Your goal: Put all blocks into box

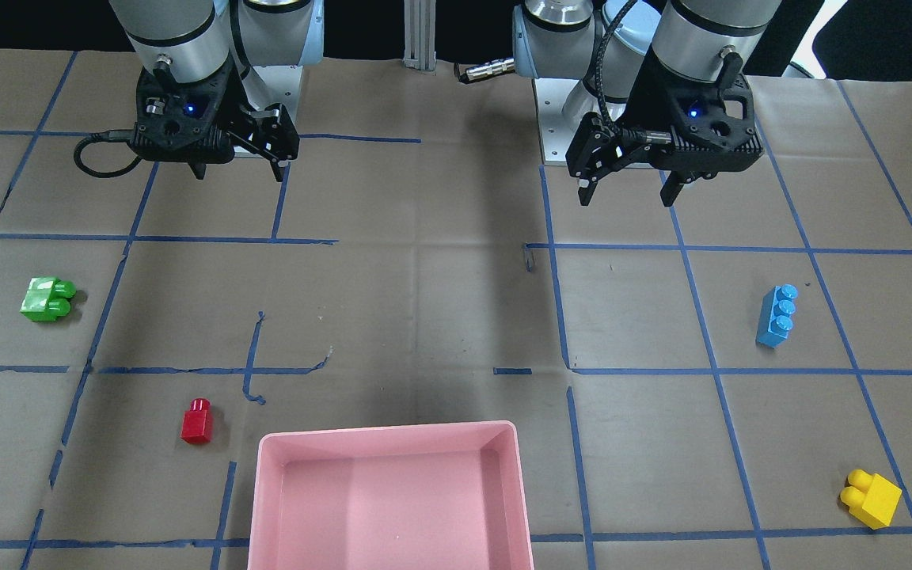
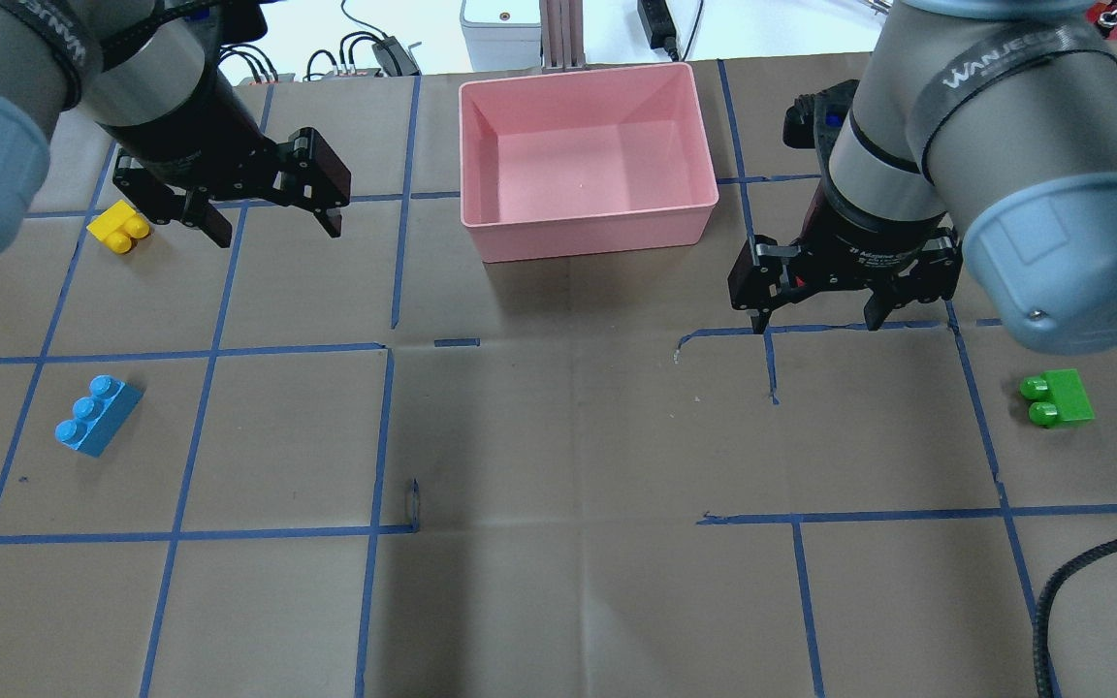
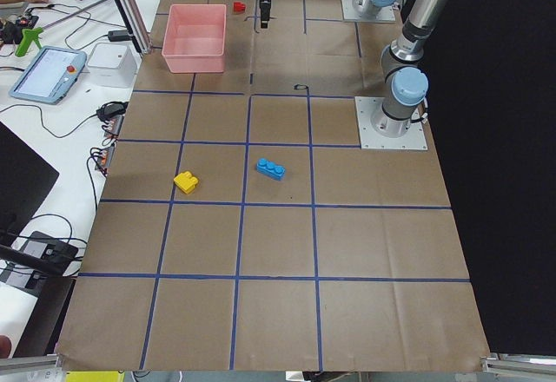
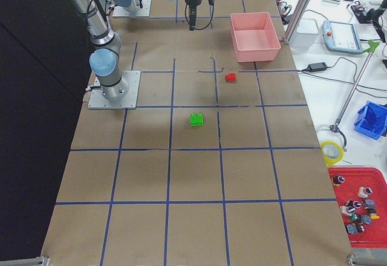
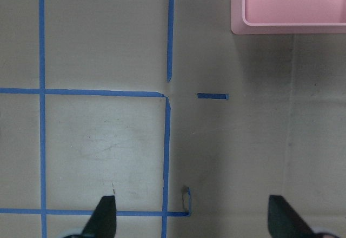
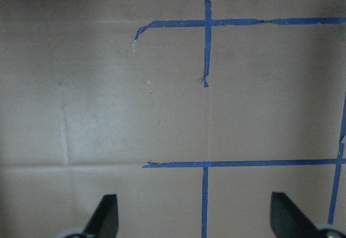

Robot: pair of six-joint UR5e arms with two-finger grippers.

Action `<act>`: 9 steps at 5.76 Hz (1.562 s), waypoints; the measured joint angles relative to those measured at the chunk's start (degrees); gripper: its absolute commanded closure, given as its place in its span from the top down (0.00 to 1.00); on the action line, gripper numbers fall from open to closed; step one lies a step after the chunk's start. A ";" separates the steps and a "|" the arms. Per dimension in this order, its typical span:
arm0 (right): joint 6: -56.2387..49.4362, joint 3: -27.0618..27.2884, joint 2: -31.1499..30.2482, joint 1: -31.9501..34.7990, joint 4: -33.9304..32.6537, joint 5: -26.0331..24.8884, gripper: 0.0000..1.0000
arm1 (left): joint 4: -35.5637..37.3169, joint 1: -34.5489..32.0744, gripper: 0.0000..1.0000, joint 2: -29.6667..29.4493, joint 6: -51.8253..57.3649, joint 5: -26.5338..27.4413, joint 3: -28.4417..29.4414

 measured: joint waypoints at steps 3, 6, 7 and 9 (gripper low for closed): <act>-0.03 0.02 -0.03 0.00 0.06 0.02 1.00 | -0.07 0.00 0.99 0.00 0.00 0.06 -0.07; -0.46 0.02 0.00 -0.09 0.10 -0.03 1.00 | -0.01 0.13 0.99 -0.24 0.26 0.24 -0.47; -1.82 0.06 -0.01 -0.36 0.11 -0.12 1.00 | -0.01 0.32 0.99 -0.12 0.61 0.35 -0.60; -10.94 0.31 -0.24 -4.11 0.00 -2.91 1.00 | 0.34 1.50 0.99 0.11 5.39 0.49 -0.51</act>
